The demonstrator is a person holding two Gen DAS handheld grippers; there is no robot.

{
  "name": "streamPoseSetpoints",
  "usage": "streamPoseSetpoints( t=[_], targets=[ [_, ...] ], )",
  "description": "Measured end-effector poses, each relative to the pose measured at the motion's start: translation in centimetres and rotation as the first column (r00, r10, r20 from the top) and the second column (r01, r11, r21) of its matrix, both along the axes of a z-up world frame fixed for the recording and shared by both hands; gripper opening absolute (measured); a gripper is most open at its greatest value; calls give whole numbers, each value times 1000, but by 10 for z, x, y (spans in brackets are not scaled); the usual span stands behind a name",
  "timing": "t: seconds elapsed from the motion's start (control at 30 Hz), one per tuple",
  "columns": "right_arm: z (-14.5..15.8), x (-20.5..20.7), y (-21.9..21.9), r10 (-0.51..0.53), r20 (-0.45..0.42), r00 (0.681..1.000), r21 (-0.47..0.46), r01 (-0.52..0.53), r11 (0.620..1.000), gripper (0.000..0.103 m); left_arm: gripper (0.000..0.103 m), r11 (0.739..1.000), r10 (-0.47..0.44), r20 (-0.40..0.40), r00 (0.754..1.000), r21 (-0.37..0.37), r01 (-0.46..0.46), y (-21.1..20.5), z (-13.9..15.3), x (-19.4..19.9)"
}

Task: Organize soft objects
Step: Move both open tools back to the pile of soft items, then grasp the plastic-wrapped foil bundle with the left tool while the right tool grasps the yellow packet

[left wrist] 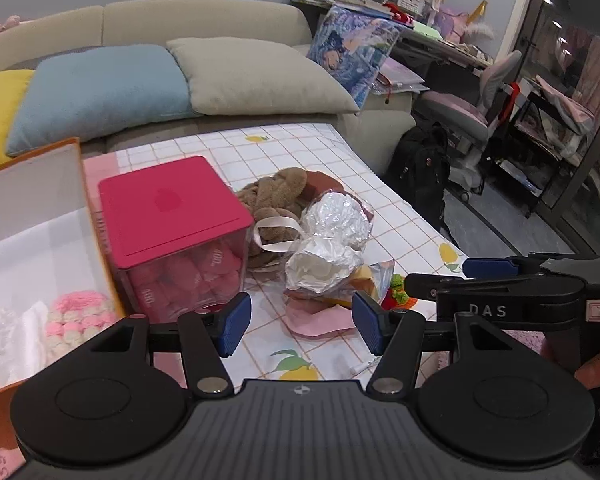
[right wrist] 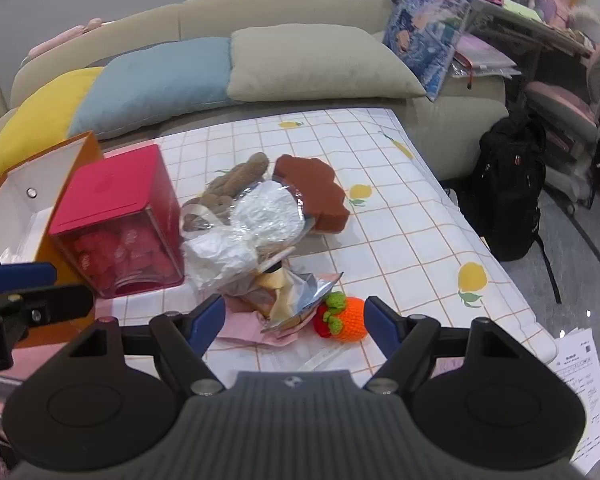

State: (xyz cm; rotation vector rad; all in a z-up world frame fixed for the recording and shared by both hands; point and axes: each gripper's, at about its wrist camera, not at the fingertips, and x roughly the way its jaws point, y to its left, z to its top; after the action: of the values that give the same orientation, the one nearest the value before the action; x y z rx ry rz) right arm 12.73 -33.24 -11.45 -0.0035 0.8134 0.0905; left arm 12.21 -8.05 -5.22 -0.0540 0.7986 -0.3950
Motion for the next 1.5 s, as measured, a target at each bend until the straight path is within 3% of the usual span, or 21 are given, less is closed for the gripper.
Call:
streamPoseSetpoints(
  t=[0.17,0.37,0.5,0.8,0.87,0.93,0.97,1.0,1.03,1.1,1.23,1.4,1.5],
  targets=[
    [-11,13,-11,-42,-21,999,15,42,999,69,68,998,-54,7,999,25,54,-16,-2,13],
    [-26,32,-26,-59,-53,997,34,61,998,68,75,969,-191,52,980,171,179,-53,-9,33],
    [-36,41,-36,-84,-91,992,73,91,993,61,80,945,-232,45,972,246,215,-70,-20,49],
    [-47,49,-48,-141,-128,982,131,158,979,60,88,829,-353,48,934,479,289,-106,-57,61],
    [-47,49,-47,-130,-126,983,133,147,980,60,80,805,-346,55,937,529,267,-108,-65,64],
    [-47,49,-45,-119,-122,985,129,135,982,60,61,794,-340,46,939,549,261,-106,-70,67],
    [-47,49,-44,-112,-118,987,129,127,983,60,57,804,-331,33,943,533,263,-103,-71,69],
    [-46,48,-43,-102,-113,988,131,117,984,60,46,822,-317,28,948,506,260,-98,-70,70],
    [-46,48,-42,-91,-107,990,130,105,986,60,22,835,-308,19,951,486,260,-95,-69,71],
    [-45,48,-37,-60,-90,994,125,71,990,60,21,842,-287,13,958,481,245,-91,-69,70],
    [-42,45,-20,35,-38,999,93,-32,995,60,19,891,-241,29,970,403,209,-78,-60,64],
    [-44,49,-2,132,-5,991,37,-132,991,59,17,934,-162,25,987,325,145,-62,-40,52],
    [-47,52,6,180,1,984,-1,-180,984,59,17,942,-129,-2,992,313,123,-53,-31,39]
  ],
)
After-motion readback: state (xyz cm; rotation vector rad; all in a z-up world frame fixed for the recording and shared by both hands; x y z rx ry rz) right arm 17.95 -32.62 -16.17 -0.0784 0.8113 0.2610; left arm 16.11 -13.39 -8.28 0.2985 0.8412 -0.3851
